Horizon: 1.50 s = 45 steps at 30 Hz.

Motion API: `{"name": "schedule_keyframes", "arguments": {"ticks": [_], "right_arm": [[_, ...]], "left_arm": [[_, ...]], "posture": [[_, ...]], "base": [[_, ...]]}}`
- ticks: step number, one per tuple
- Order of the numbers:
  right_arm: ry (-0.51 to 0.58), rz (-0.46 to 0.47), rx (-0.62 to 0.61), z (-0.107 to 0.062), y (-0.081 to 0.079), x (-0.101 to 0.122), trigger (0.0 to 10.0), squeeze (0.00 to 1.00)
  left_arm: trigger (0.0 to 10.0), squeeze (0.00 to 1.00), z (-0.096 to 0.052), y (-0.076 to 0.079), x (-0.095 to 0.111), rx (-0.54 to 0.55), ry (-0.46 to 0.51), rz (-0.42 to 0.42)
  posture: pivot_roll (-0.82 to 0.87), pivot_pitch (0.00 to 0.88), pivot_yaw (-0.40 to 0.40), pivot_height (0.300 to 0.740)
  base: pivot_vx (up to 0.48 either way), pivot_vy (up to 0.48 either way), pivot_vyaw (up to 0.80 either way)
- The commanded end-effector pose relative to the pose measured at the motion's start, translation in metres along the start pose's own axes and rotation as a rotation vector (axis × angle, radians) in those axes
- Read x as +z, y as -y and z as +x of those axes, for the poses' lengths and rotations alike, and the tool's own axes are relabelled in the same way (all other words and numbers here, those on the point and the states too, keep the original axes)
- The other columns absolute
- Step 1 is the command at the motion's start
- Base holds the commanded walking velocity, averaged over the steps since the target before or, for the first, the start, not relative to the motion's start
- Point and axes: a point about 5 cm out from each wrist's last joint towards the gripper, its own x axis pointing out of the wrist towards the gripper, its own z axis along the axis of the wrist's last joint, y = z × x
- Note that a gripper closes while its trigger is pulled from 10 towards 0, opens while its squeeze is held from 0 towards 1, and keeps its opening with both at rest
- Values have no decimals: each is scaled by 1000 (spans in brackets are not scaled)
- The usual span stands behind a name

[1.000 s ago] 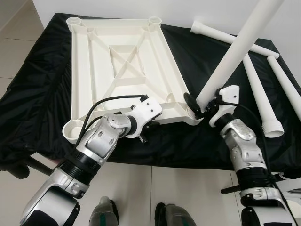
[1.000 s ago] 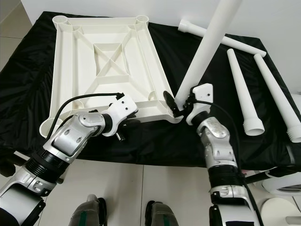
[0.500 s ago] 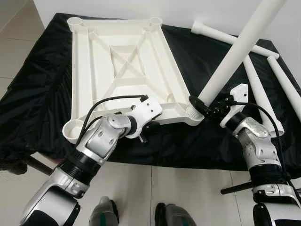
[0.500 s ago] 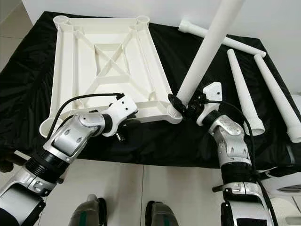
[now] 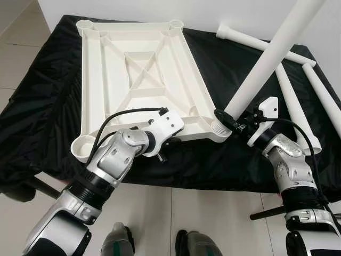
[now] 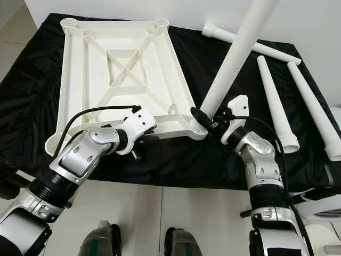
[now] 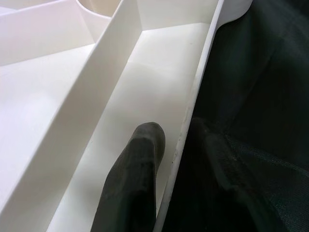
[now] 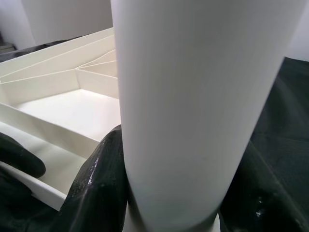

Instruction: Building children table

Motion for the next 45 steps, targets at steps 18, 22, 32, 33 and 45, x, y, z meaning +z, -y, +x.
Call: {"name": "schedule_keyframes", "arguments": {"ticks": [18, 22, 32, 33, 45], "right_arm": [[27, 63, -317, 5, -19, -13, 10000, 0], [35, 71, -334, 7, -26, -14, 10000, 0], [57, 112, -561, 15, -51, -15, 10000, 0], [57, 112, -561, 15, -51, -15, 10000, 0], [33, 107, -727, 17, -61, -15, 10000, 0]], "left_arm": [[10000, 0, -2, 1, 11, -7, 36, 49], [10000, 0, -2, 1, 10, -8, 35, 51], [10000, 0, -2, 2, 10, -13, 33, 57], [10000, 0, -2, 2, 10, -13, 33, 57], [10000, 0, -1, 3, 11, -18, 35, 59]], "posture": [[22, 105, -42, 740], [22, 102, -40, 740], [29, 93, -40, 740], [29, 93, -40, 740], [30, 87, -42, 740]], "base": [[0, 0, 0], [0, 0, 0], [0, 0, 0], [0, 0, 0], [0, 0, 0]]}}
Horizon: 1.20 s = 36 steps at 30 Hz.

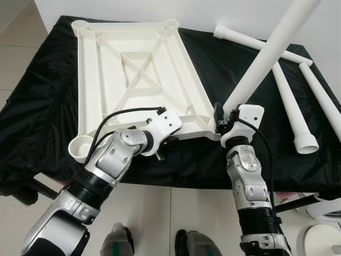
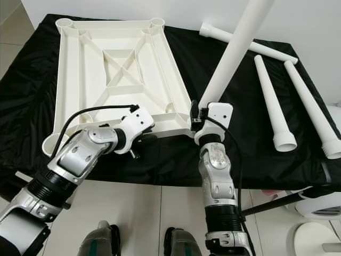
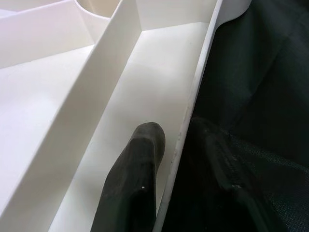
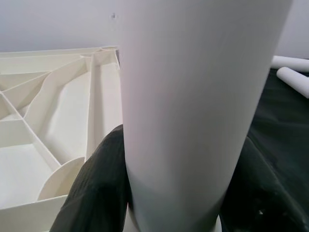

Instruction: Building children table

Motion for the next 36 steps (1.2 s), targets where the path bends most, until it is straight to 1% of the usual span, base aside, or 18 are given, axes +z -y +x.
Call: {"name": "schedule_keyframes", "arguments": {"ticks": [1, 3, 4, 6, 7, 13, 15, 18, 19, 20, 21, 25, 26, 31, 32, 33, 36], "right_arm": [[-68, 0, -35, -6, 3, -12, 10000, 0], [-73, 12, -34, -7, 1, -13, 10000, 0], [-74, 6, -40, -8, 1, -13, 10000, 137], [-74, 6, -40, -8, 1, -13, 10000, 137], [-83, 23, -34, -8, 1, -14, 10000, 1000], [-83, 1, -30, -7, 5, -13, 10000, 1000], [-87, 11, -9, -7, 5, -13, 10000, 1000], [-71, -11, 21, -6, 5, -10, 10000, 1000], [-68, -11, 22, -6, 6, -9, 10000, 725], [-68, -11, 22, -6, 6, -9, 10000, 725], [-75, 6, 41, -5, 6, -9, 10000, 0], [-64, 0, 47, -3, 9, -6, 10000, 0], [-61, -8, 47, -2, 9, -5, 10000, 0], [-61, -1, 46, 0, 13, -4, 10000, 0], [-59, -4, 48, 1, 13, -3, 10000, 0], [-58, -7, 50, 2, 14, -3, 10000, 0], [-52, -14, 49, 4, 15, -1, 10000, 0]], "left_arm": [[10000, 0, 0, 5, 13, -25, 44, 54], [10000, 0, 0, 5, 13, -25, 44, 53], [10000, 0, 0, 5, 12, -25, 43, 53], [10000, 0, 0, 5, 12, -25, 43, 53], [10000, 0, 0, 5, 13, -25, 44, 53], [10000, 0, 0, 6, 12, -25, 44, 51], [10000, 0, 0, 6, 12, -25, 44, 51], [10000, 0, 0, 6, 12, -24, 44, 48], [10000, 0, 0, 6, 12, -23, 44, 47], [10000, 0, 0, 6, 12, -23, 44, 47], [10000, 0, 0, 6, 12, -23, 44, 45], [10000, 0, -1, 5, 12, -25, 45, 39], [10000, 1000, -1, 5, 11, -26, 46, 37], [10000, 1000, -1, 4, 13, -27, 52, 36], [10000, 353, -1, 3, 14, -25, 52, 37], [10000, 0, -1, 3, 15, -24, 55, 37], [10000, 0, 0, 3, 20, -32, 75, 31]], "posture": [[30, 87, -42, 740], [30, 88, -43, 740], [29, 89, -42, 740], [29, 89, -42, 740], [28, 90, -43, 740], [26, 92, -45, 740], [26, 92, -45, 740], [27, 97, -48, 740], [28, 99, -48, 740], [28, 99, -48, 740], [27, 101, -49, 740], [24, 104, -48, 740], [24, 104, -48, 740], [21, 107, -50, 740], [20, 108, -51, 740], [19, 108, -53, 740], [20, 109, -55, 740]], "base": [[0, 0, 0], [0, 0, 0], [0, 0, 0], [0, 0, 0], [0, 0, 0], [0, 0, 0], [0, 0, 0], [0, 0, 0], [0, 0, 0], [0, 0, 0], [0, 0, 0], [0, 0, 0], [0, 0, 0], [0, 0, 0], [0, 0, 0], [0, 0, 0], [0, 0, 0]]}}
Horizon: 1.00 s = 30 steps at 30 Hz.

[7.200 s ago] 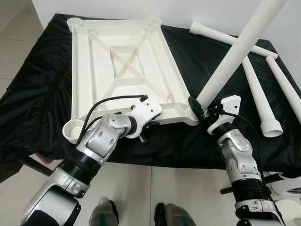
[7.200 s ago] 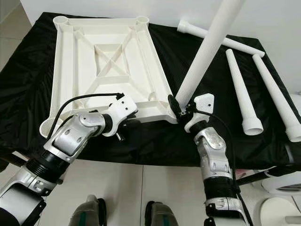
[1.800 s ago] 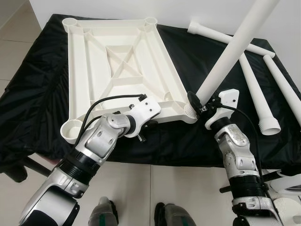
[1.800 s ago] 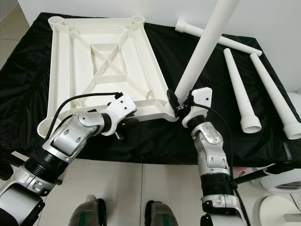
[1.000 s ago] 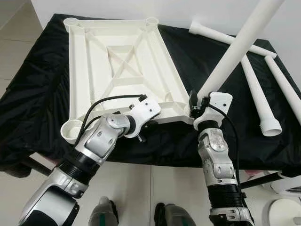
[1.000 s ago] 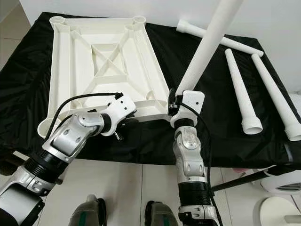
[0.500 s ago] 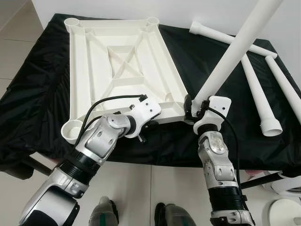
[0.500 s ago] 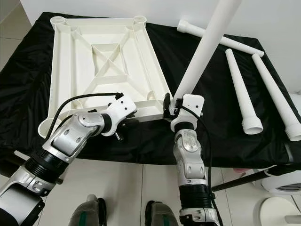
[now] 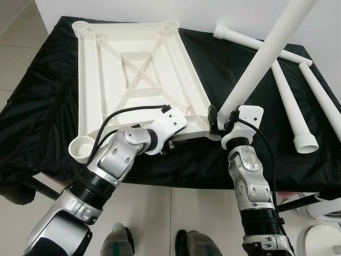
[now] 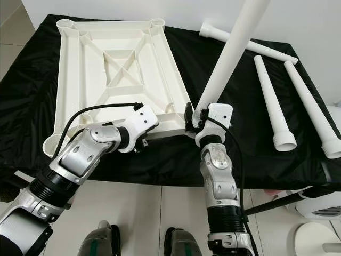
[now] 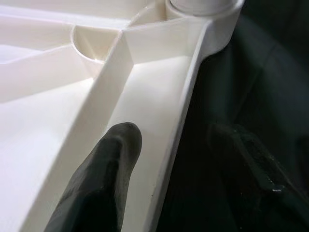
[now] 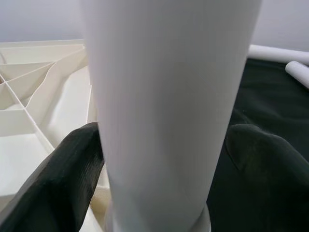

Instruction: Building children table

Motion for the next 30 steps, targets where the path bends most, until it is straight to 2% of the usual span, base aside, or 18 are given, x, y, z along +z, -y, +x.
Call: {"name": "schedule_keyframes", "arguments": {"ticks": [1, 11, 16, 30], "right_arm": [[-15, 3, -11, 1, 6, -2, 10000, 0], [-8, -7, -17, 5, 11, 1, 10000, 0], [-7, -13, -15, 5, 14, 1, 10000, 0], [-18, -27, -8, 2, 17, -1, 10000, 0]], "left_arm": [[10000, 0, 1, 1, 7, -29, 26, 10], [10000, 0, 9, 1, 14, -28, 44, 3], [10000, 0, 24, 9, 14, -43, 42, -12], [10000, 0, 32, 12, 4, -14, 20, -86]], "posture": [[20, 109, -55, 740], [17, 115, -60, 740], [9, 122, -62, 740], [2, 122, -66, 740]], "base": [[0, 0, 0], [0, 0, 0], [0, 0, 0], [0, 0, 0]]}}
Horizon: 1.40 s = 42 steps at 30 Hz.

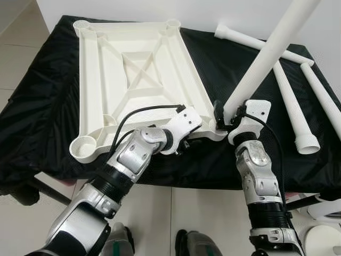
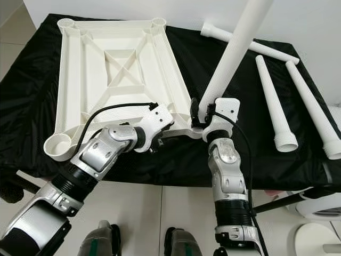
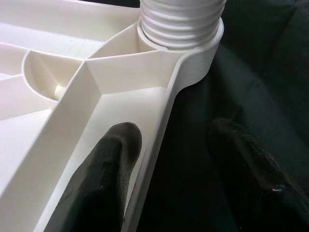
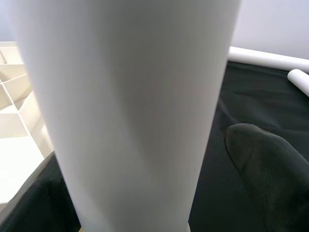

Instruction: Building children table

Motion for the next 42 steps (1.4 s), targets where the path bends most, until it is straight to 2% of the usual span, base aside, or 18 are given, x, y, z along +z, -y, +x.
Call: {"name": "schedule_keyframes", "arguments": {"ticks": [1, 2, 3, 4, 5, 6, 7, 9, 10, 11, 21, 25, 42], "right_arm": [[-23, -5, -16, -3, 5, -5, 10000, 0], [-23, -4, -15, -3, 5, -5, 10000, 0], [-23, -4, -15, -3, 5, -5, 10000, 0], [-23, -5, -14, -3, 5, -5, 10000, 0], [-23, -5, -14, -3, 5, -5, 10000, 0], [-22, -4, -13, -3, 5, -5, 10000, 0], [-22, -4, -13, -3, 5, -5, 10000, 0], [-21, -3, -5, -3, 5, -6, 10000, 0], [-21, -3, -5, -3, 5, -6, 10000, 0], [-19, -1, 5, -3, 4, -6, 10000, 0], [-16, -2, 13, -2, 7, -6, 10000, 0], [-20, -10, 16, -1, 10, -8, 10000, 0], [-22, -9, 23, 8, 12, -12, 10000, 0]], "left_arm": [[10000, 0, 2, -1, -6, 62, -19, -23], [8431, 0, 2, -1, -7, 61, -18, -27], [8431, 0, 2, -1, -7, 61, -18, -27], [10000, 0, 2, -2, -9, 57, -16, -29], [10000, 0, 2, -2, -9, 57, -16, -29], [2000, 0, 1, -1, -9, 47, -8, -14], [2000, 0, 1, -1, -9, 47, -8, -14], [4667, 0, 0, -1, -11, 52, -9, 2], [4667, 0, 0, -1, -11, 52, -9, 2], [10000, 0, 0, -2, -13, 57, -24, 8], [10000, 0, -5, -6, -6, 56, -8, 8], [10000, 0, -8, -10, -3, 47, 3, 38], [10000, 0, -10, -20, 4, 51, 36, 45]], "posture": [[2, 122, -66, 740], [2, 122, -65, 740], [2, 122, -65, 740], [1, 121, -62, 740], [1, 121, -62, 740], [0, 118, -59, 740], [0, 118, -59, 740], [-8, 115, -50, 740], [-8, 115, -50, 740], [-16, 107, -40, 740], [-21, 100, -28, 740], [-21, 92, -19, 740], [-38, 42, -13, 740]], "base": [[0, 0, 0], [0, 0, 0], [0, 0, 0], [0, 0, 0], [0, 0, 0], [0, 0, 0], [0, 0, 0], [0, 0, 0], [0, 0, 0], [0, 0, 0], [0, 0, 0], [0, 0, 0], [0, 0, 0]]}}
